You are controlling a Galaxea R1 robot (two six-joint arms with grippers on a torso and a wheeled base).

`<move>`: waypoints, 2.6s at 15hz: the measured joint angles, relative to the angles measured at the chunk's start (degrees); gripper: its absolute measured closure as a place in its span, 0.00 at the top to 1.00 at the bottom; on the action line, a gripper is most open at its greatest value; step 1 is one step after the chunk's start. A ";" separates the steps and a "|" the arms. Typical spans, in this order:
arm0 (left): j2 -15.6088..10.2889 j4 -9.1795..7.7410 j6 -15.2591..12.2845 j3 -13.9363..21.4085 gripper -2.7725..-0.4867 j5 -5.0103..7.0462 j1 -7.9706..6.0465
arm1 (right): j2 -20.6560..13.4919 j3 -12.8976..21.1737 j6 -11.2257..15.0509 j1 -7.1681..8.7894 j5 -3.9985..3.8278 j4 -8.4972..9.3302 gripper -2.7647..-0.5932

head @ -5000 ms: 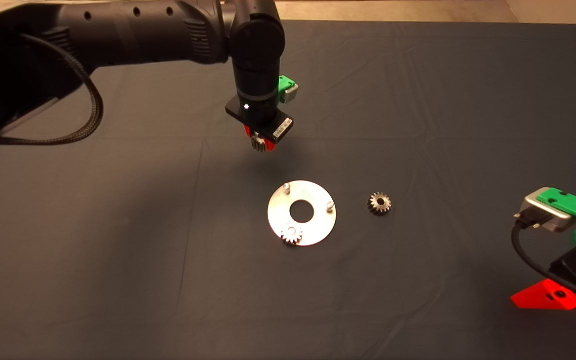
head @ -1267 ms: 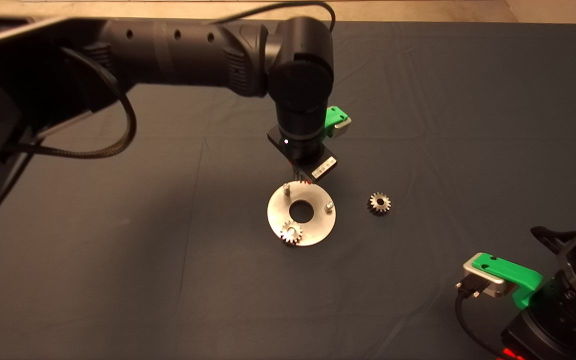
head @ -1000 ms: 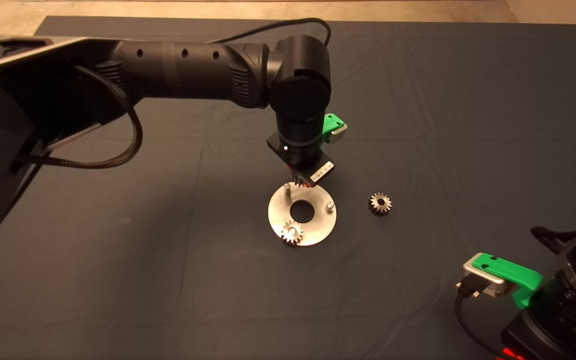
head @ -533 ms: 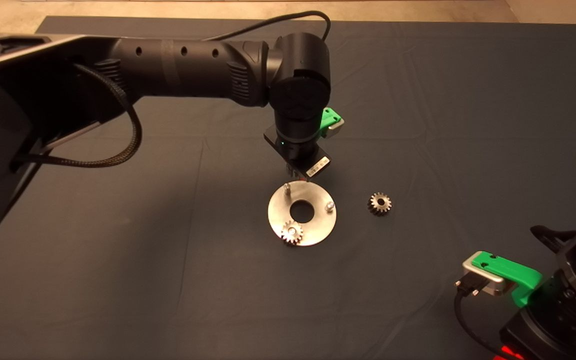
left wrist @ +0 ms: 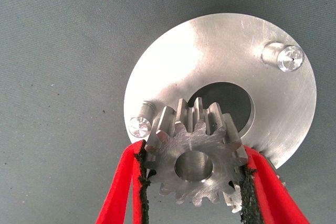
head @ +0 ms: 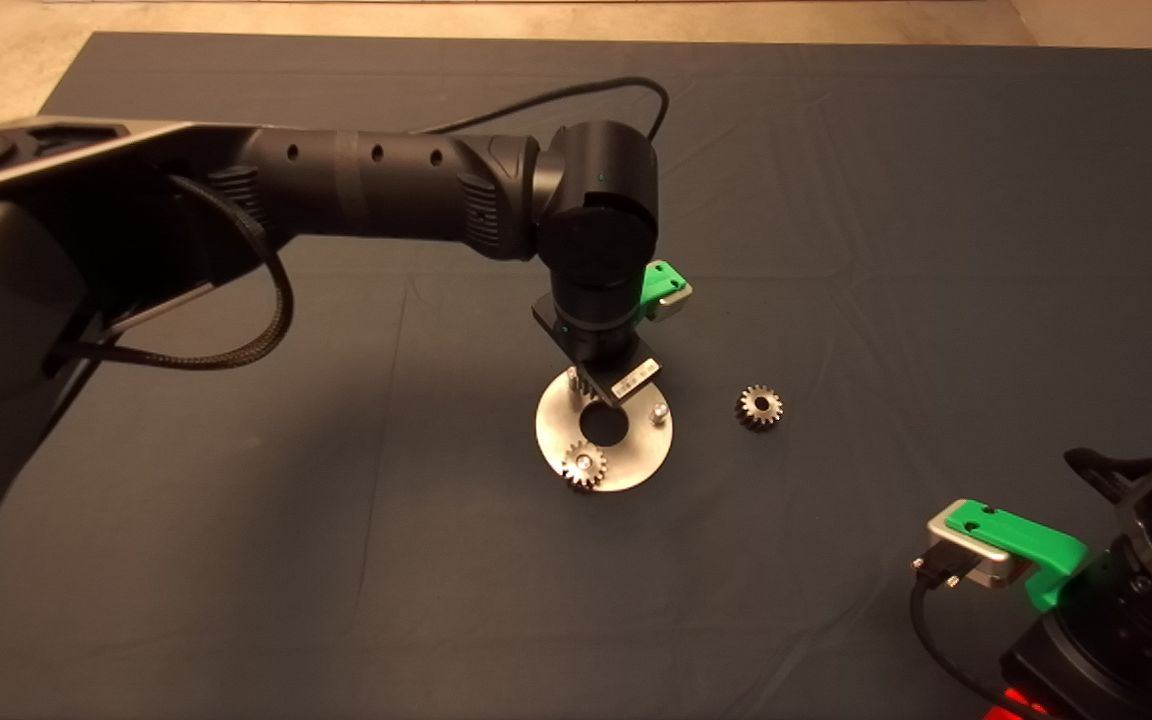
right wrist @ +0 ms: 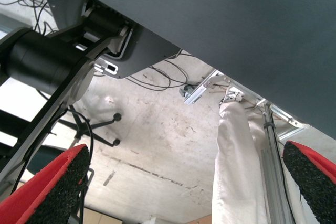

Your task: Install three planetary gears onto the carrier pins

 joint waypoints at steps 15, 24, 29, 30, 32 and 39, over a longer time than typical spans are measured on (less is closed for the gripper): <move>-1.39 3.85 0.25 0.20 0.13 0.02 0.93 | -1.27 0.09 -0.05 0.02 -0.06 -0.07 0.99; -3.34 5.07 0.56 0.22 0.13 0.02 2.06 | -1.27 0.11 -0.29 0.02 -0.06 -0.09 0.99; -3.75 6.03 0.59 0.20 0.13 0.02 2.07 | -1.35 0.11 -0.35 0.02 -0.06 -0.09 0.99; -3.80 6.25 0.59 0.20 0.13 0.05 2.07 | -1.38 0.11 -0.35 0.02 -0.06 -0.11 0.99; -3.78 6.36 0.59 0.20 0.13 0.02 2.07 | -1.38 0.11 -0.51 0.02 -0.06 -0.11 0.99; -3.58 6.51 0.34 -0.50 0.13 0.02 2.07 | -1.27 0.11 -0.55 0.02 -0.06 -0.11 0.99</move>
